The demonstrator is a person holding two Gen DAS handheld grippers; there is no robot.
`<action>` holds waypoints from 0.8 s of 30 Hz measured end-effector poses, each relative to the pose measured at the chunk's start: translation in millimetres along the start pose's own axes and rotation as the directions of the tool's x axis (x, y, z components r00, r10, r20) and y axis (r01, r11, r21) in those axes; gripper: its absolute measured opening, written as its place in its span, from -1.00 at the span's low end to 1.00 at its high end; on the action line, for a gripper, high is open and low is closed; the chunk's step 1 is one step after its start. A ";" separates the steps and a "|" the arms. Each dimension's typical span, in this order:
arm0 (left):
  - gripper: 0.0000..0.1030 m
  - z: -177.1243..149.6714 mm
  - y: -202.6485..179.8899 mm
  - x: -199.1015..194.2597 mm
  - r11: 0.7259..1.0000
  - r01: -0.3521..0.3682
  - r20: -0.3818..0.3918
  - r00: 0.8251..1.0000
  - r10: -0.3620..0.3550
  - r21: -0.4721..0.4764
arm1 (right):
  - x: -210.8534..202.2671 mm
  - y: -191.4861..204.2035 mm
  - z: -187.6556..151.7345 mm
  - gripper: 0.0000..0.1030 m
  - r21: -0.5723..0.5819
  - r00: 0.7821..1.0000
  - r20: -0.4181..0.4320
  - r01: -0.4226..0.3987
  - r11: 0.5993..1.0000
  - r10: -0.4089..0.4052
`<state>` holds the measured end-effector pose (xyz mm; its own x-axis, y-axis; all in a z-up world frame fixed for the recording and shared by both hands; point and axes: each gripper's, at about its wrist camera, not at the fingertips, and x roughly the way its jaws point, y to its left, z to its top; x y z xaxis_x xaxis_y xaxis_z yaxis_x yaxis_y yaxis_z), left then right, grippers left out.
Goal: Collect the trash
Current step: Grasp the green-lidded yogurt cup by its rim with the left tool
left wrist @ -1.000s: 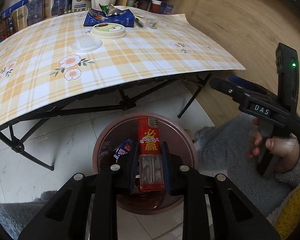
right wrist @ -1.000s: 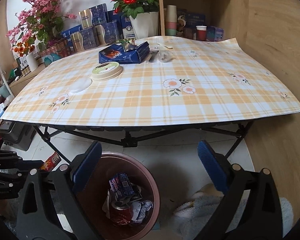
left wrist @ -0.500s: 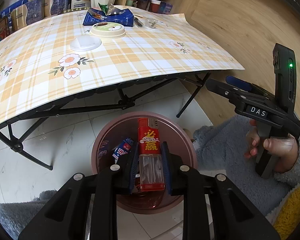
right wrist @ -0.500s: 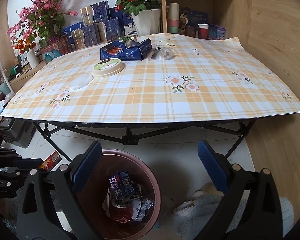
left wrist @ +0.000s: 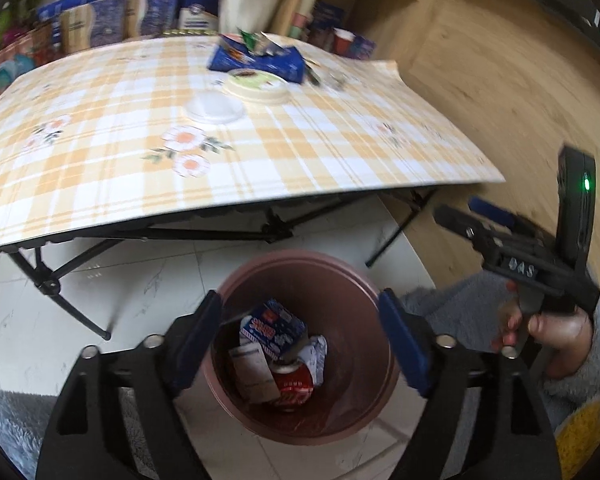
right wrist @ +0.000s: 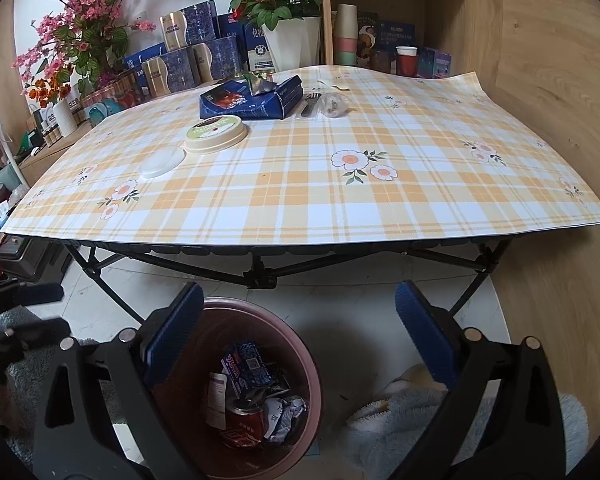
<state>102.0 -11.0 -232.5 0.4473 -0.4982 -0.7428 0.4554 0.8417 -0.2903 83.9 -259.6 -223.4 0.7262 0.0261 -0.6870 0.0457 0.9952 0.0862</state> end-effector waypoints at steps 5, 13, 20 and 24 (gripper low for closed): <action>0.74 7.5 12.8 -5.6 0.998 -0.031 0.038 0.999 0.034 -0.060 | -1.2 -3.2 3.8 0.89 0.013 1.000 0.007 -0.011 1.000 0.011; 0.74 61.5 17.1 -7.1 0.995 -0.088 0.096 0.992 0.083 0.047 | -0.6 -6.6 40.7 0.89 -0.047 0.998 0.026 -0.054 0.997 0.056; 0.74 150.1 13.3 33.2 0.991 -0.072 0.040 0.997 0.068 0.116 | 13.6 -37.1 90.1 0.89 0.029 0.999 0.032 -0.037 0.999 0.036; 0.74 188.2 5.0 75.0 0.980 -0.083 -0.019 0.996 0.087 0.179 | 26.6 -55.4 107.9 0.89 0.083 1.000 0.017 -0.015 0.996 0.014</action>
<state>282.7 -83.4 -176.2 0.4707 -0.4187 -0.7766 0.5474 0.8289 -0.1151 174.7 -324.2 -168.6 0.7385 0.0383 -0.6731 0.0916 0.9834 0.1564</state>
